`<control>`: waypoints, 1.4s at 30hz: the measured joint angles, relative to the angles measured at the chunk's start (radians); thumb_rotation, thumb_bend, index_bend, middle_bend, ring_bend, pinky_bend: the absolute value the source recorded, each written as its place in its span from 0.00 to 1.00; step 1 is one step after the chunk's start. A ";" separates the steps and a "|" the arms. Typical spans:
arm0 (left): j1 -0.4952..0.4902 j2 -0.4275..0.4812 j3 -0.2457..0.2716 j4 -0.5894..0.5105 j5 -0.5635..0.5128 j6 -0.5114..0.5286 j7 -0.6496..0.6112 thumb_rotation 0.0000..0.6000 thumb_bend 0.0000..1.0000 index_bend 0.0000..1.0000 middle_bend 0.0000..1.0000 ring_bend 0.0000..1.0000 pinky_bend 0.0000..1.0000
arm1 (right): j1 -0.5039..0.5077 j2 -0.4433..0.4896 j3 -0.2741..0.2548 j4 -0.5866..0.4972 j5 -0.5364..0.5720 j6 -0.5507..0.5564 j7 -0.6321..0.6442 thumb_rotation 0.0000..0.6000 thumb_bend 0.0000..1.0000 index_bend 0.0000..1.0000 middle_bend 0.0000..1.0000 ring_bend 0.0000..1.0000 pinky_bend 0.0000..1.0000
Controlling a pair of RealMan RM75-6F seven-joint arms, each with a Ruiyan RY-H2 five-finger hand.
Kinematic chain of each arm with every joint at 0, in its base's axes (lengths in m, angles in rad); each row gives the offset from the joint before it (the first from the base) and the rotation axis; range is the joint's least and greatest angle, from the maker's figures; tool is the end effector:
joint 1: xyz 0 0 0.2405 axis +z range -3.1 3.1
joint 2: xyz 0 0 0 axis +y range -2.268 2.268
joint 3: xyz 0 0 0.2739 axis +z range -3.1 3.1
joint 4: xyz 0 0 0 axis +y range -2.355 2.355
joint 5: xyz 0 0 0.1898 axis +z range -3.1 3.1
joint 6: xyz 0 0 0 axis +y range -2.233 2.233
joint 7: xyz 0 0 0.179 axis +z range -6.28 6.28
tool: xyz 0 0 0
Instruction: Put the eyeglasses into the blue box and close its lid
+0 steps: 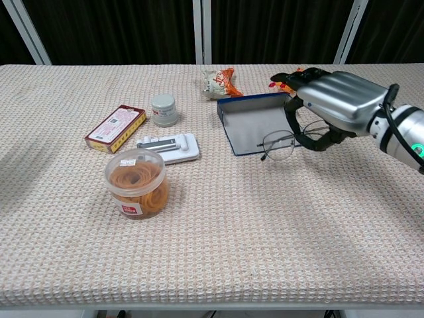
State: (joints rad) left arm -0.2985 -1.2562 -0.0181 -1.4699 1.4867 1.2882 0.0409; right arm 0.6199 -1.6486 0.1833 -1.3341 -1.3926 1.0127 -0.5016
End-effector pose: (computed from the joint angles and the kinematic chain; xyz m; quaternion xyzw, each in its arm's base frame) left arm -0.3015 0.2764 0.1147 -0.6823 -0.3708 -0.3610 0.5164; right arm -0.1686 -0.3614 -0.0259 0.7836 -0.2359 0.3474 0.4578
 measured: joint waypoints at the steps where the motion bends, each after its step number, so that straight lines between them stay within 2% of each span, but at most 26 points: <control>1: 0.002 0.000 0.001 0.003 -0.002 -0.001 -0.003 0.67 0.12 0.14 0.10 0.05 0.15 | 0.015 -0.012 0.016 0.018 0.020 -0.014 0.001 1.00 0.46 0.75 0.00 0.00 0.00; 9: 0.015 0.000 0.003 0.018 -0.019 -0.004 -0.025 0.68 0.13 0.14 0.10 0.05 0.15 | 0.163 -0.133 0.126 0.205 0.184 -0.152 0.006 1.00 0.47 0.77 0.00 0.00 0.00; 15: 0.017 -0.005 0.000 0.033 -0.013 0.006 -0.038 0.67 0.13 0.14 0.10 0.05 0.15 | 0.252 -0.212 0.163 0.355 0.245 -0.205 0.000 1.00 0.46 0.77 0.00 0.00 0.00; 22: 0.017 -0.007 -0.008 0.042 -0.002 0.021 -0.046 0.67 0.13 0.14 0.10 0.05 0.15 | 0.310 -0.280 0.165 0.485 0.262 -0.225 0.013 1.00 0.46 0.76 0.00 0.00 0.00; 30: 0.021 -0.010 -0.014 0.046 0.002 0.035 -0.051 0.67 0.13 0.14 0.10 0.05 0.15 | 0.347 -0.333 0.131 0.600 0.223 -0.204 0.032 1.00 0.46 0.74 0.00 0.00 0.00; 33: 0.022 -0.009 -0.014 0.048 0.001 0.035 -0.054 0.67 0.13 0.14 0.10 0.05 0.15 | 0.354 -0.348 0.123 0.630 0.213 -0.199 0.052 1.00 0.46 0.67 0.00 0.00 0.00; 38: 0.021 -0.013 -0.014 0.053 -0.002 0.027 -0.057 0.67 0.13 0.14 0.10 0.05 0.15 | 0.358 -0.354 0.108 0.648 0.196 -0.190 0.071 1.00 0.46 0.48 0.00 0.00 0.00; 42: 0.018 -0.015 -0.013 0.054 -0.002 0.020 -0.056 0.70 0.13 0.14 0.10 0.05 0.15 | 0.349 -0.349 0.100 0.643 0.195 -0.186 0.072 1.00 0.45 0.40 0.00 0.00 0.00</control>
State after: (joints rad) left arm -0.2801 -1.2712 -0.0314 -1.4159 1.4846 1.3086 -0.0155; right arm 0.9685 -1.9976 0.2837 -0.6912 -1.1975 0.8270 -0.4296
